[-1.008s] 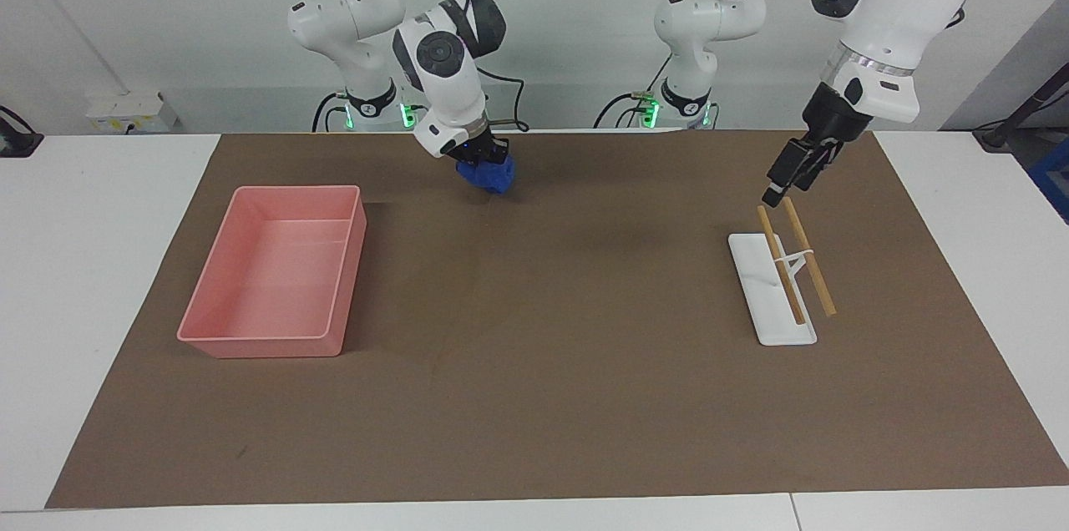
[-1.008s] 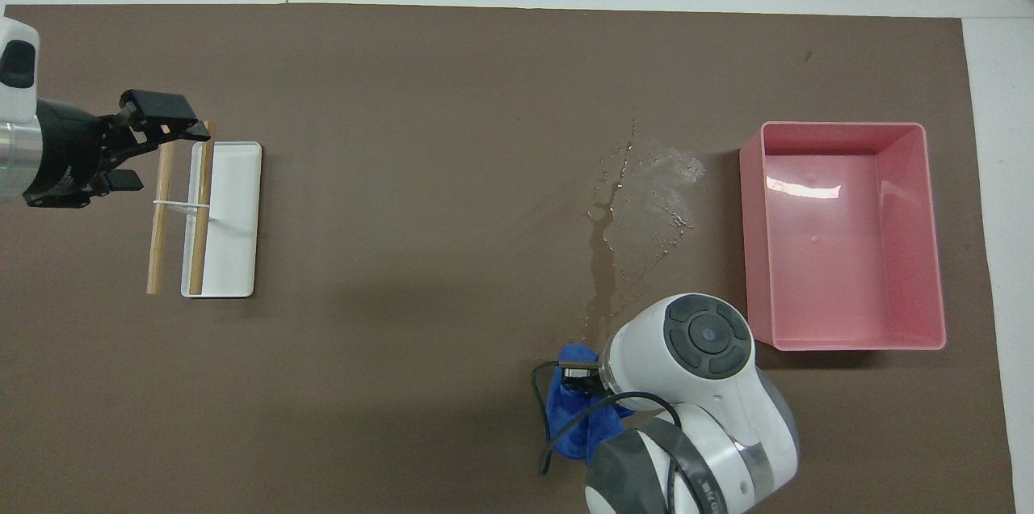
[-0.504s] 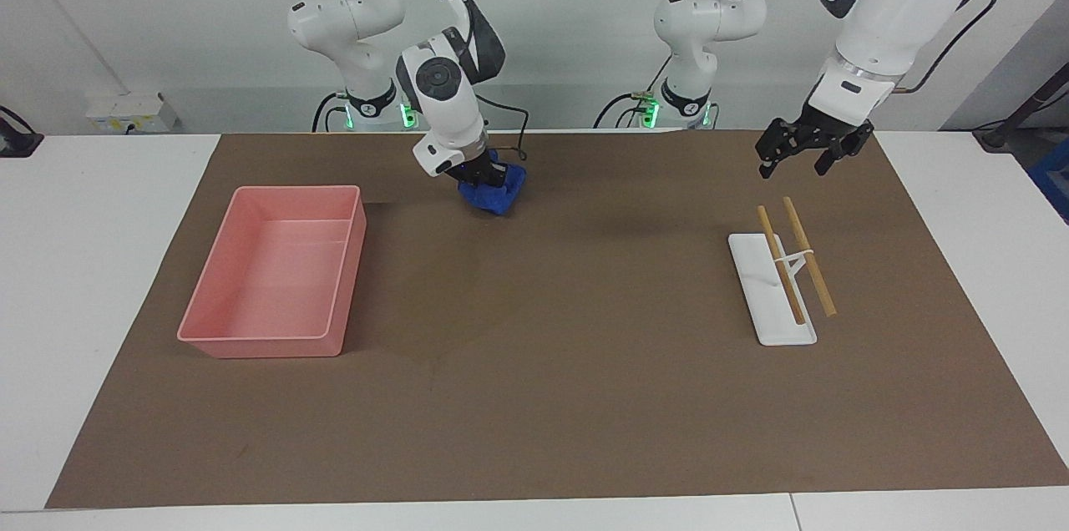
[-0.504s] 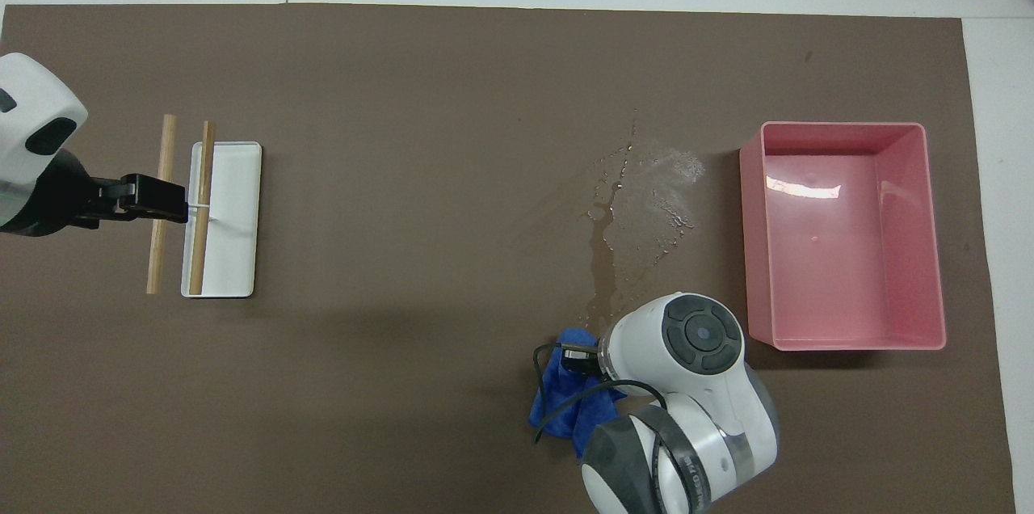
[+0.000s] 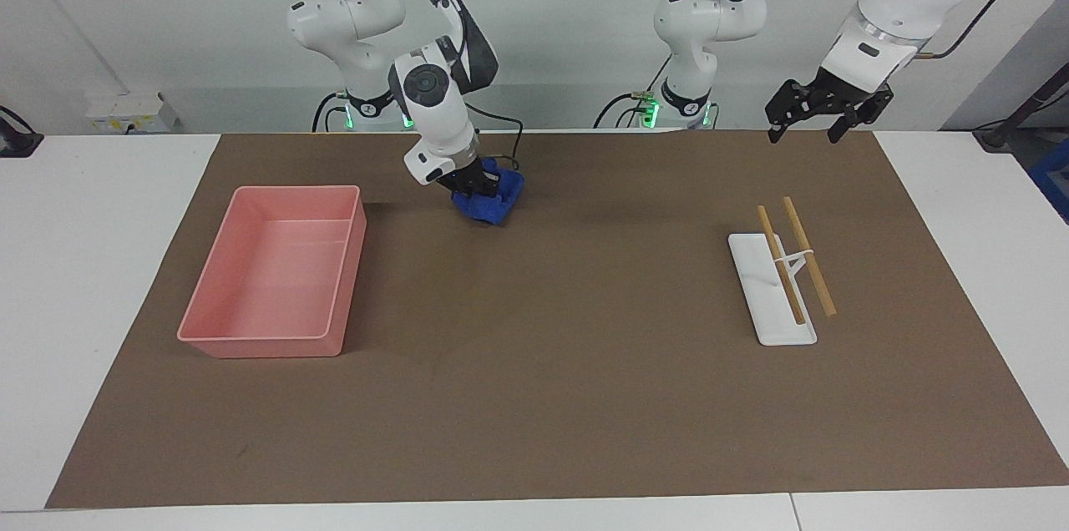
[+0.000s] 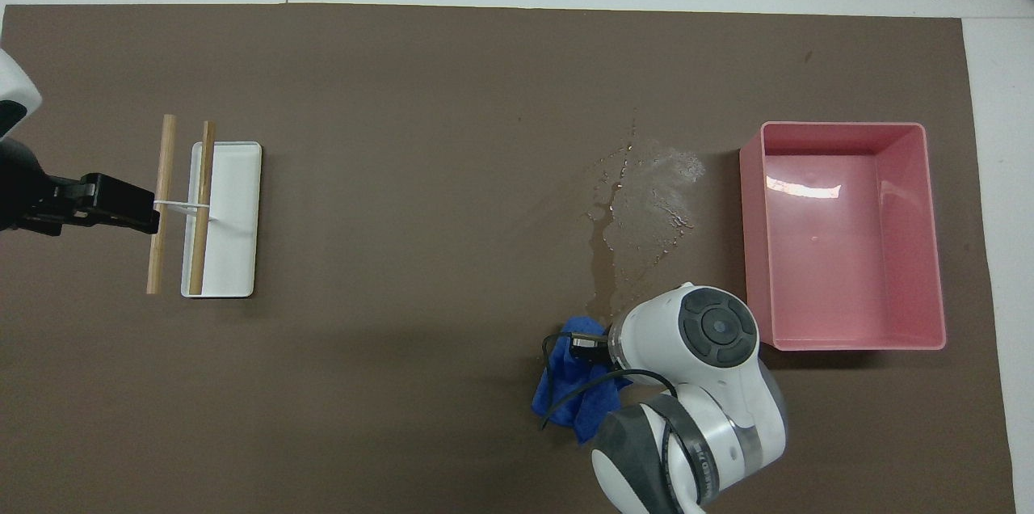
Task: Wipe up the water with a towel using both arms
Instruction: 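Wipe the towel across the water spill with the right gripper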
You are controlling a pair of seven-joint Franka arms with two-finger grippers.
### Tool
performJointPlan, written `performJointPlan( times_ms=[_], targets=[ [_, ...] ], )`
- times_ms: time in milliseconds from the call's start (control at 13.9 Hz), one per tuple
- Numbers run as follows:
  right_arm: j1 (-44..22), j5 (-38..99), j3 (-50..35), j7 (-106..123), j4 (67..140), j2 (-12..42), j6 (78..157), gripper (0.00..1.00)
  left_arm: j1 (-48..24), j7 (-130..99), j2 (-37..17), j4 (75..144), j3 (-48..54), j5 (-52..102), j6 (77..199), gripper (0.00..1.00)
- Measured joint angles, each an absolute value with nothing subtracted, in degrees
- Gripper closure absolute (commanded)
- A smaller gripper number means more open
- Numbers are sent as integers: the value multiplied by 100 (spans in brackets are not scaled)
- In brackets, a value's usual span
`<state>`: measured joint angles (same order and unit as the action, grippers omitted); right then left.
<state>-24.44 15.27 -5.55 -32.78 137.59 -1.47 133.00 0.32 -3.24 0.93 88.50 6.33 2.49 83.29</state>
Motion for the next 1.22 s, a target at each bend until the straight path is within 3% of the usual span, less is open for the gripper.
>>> performJointPlan(
  times_ms=[576, 1224],
  targets=[
    [-1849, 1527, -547, -2409, 13593, 117, 13683, 100, 24, -314, 88, 8939, 648, 189, 8383, 0],
    [-1379, 1527, -535, -1979, 12485, 1006, 14127, 100, 18, -67, 93, 8879, 665, 62, 8408, 0]
  ],
)
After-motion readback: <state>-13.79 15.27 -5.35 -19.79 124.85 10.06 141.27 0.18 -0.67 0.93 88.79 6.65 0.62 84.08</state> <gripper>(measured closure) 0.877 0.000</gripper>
